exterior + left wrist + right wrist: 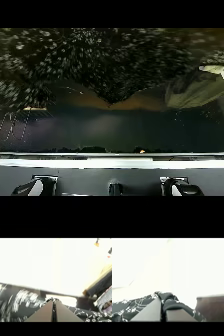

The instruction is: Fold the clothes and pants, and hang the long-sleeved shirts on hangers.

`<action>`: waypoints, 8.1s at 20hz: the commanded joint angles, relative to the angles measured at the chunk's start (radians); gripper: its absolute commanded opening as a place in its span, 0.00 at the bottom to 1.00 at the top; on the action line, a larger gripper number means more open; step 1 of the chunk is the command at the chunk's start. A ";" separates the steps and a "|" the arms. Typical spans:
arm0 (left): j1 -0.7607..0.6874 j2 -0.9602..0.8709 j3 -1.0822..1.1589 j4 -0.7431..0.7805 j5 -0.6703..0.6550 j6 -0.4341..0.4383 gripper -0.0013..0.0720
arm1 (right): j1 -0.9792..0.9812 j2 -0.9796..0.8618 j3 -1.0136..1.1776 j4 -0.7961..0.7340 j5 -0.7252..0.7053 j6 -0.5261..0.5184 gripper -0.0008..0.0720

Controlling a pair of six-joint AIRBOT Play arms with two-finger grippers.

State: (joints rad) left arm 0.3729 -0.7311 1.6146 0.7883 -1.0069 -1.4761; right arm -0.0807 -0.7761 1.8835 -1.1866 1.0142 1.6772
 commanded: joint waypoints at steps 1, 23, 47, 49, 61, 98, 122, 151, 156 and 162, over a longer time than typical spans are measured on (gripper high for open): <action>0.000 0.096 0.022 0.001 0.002 -0.043 0.04 | -0.003 0.132 0.016 -0.091 0.002 0.066 0.05; -0.512 -1.067 0.044 0.093 0.357 -0.069 0.04 | -0.003 -0.834 0.015 -0.015 0.298 0.153 0.05; -0.602 -0.624 -0.843 -0.075 0.158 -0.068 0.95 | -0.003 -0.872 0.015 0.050 0.480 0.092 0.05; -0.656 -0.649 -0.843 -0.089 0.182 -0.068 0.95 | -0.003 -0.872 0.015 0.051 0.480 0.092 0.05; -0.727 -0.704 -0.823 -0.171 0.215 -0.052 0.04 | -0.003 -0.871 0.015 0.171 0.479 0.163 0.05; -0.369 -0.322 0.311 0.469 0.283 -0.214 0.04 | -0.246 -0.256 0.016 0.362 -0.174 0.136 0.05; -0.367 -0.969 0.311 0.391 -0.105 -0.391 1.00 | -0.148 -0.894 0.016 0.340 0.245 -0.090 0.93; -0.744 -0.348 -0.975 0.153 0.119 -0.421 1.00 | -0.114 -0.325 -1.308 0.186 0.063 0.099 0.92; -0.744 -0.365 -0.974 0.142 0.118 -0.419 1.00 | -0.114 -0.388 -1.308 0.326 -0.002 -0.026 0.92; -0.744 -0.365 -0.974 0.135 0.147 -0.417 1.00 | -0.114 -0.386 -1.307 0.286 0.000 -0.031 0.80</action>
State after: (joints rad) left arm -0.3710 -1.0950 0.6407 0.9257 -0.8818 -1.8957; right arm -0.1959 -1.1584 0.5762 -0.8886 1.0367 1.6520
